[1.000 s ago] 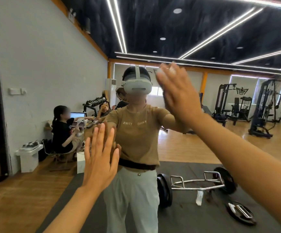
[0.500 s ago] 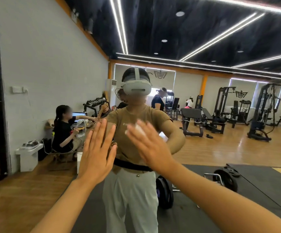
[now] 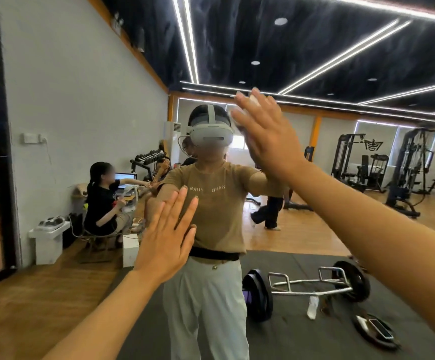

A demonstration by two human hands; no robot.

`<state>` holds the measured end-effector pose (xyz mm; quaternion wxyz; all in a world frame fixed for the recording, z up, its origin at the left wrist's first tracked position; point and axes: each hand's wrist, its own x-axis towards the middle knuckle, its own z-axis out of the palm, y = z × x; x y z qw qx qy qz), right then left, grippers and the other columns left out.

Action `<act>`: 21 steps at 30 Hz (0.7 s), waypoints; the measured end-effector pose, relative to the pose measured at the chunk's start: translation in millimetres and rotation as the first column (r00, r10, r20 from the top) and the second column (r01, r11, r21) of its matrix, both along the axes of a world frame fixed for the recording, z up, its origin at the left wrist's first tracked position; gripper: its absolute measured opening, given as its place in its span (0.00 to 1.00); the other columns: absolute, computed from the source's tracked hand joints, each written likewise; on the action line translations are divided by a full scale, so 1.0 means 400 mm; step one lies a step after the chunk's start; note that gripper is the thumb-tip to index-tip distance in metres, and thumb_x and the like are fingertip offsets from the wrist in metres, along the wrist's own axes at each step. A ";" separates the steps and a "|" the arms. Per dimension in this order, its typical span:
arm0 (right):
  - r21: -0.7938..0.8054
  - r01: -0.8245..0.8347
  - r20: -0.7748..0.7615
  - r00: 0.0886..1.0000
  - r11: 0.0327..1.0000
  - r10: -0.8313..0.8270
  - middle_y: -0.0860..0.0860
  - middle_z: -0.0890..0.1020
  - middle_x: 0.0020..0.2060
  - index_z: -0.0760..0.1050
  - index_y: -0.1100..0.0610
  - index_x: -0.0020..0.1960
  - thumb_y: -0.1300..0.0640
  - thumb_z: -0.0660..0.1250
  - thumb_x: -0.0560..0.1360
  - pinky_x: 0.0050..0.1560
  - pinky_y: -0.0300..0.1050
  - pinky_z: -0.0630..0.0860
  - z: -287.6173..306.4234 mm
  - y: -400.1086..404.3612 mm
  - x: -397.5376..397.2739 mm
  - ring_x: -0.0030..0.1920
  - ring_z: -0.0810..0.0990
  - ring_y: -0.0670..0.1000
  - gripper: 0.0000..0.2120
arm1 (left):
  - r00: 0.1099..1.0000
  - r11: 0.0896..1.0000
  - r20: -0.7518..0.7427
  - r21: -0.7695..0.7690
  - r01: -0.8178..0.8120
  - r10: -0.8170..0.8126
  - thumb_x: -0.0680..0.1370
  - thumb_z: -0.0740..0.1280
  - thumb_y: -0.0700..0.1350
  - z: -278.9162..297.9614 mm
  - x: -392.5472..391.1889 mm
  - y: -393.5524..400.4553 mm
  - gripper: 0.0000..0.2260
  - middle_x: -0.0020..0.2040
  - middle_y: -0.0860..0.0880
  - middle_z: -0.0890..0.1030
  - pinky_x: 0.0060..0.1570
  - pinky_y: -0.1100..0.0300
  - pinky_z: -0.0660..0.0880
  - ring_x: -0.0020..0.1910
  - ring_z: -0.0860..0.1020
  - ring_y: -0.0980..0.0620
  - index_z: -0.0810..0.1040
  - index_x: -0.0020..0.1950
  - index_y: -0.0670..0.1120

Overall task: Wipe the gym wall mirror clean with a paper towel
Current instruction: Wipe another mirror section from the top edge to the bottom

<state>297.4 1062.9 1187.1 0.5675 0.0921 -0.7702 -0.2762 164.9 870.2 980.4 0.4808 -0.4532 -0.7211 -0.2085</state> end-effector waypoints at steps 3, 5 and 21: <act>-0.261 -0.074 -0.178 0.984 0.963 0.027 0.59 0.69 0.74 0.72 0.59 0.71 0.64 0.61 0.80 0.77 0.60 0.54 0.049 -0.060 -0.032 0.76 0.62 0.65 0.20 | 0.999 0.999 0.014 -0.021 0.032 -0.032 0.84 0.52 0.52 0.009 0.001 -0.004 0.28 0.83 0.43 0.48 0.79 0.50 0.46 0.81 0.49 0.46 0.52 0.82 0.45; -0.341 -0.131 -0.238 0.970 0.931 0.050 0.58 0.68 0.75 0.71 0.59 0.73 0.66 0.61 0.80 0.78 0.61 0.53 -0.001 -0.091 -0.058 0.77 0.59 0.63 0.21 | 0.998 0.998 0.009 -0.024 0.061 -0.061 0.84 0.53 0.51 0.013 0.004 -0.011 0.27 0.83 0.43 0.49 0.79 0.51 0.45 0.81 0.49 0.46 0.54 0.82 0.44; 0.241 -0.112 0.411 0.912 0.964 0.004 0.53 0.68 0.76 0.69 0.57 0.75 0.63 0.61 0.83 0.79 0.54 0.56 -0.556 -0.056 -0.021 0.77 0.63 0.58 0.20 | 0.999 0.995 -0.014 -0.093 -0.044 0.043 0.83 0.53 0.58 -0.033 -0.071 -0.120 0.32 0.83 0.42 0.47 0.79 0.48 0.48 0.81 0.48 0.44 0.48 0.83 0.45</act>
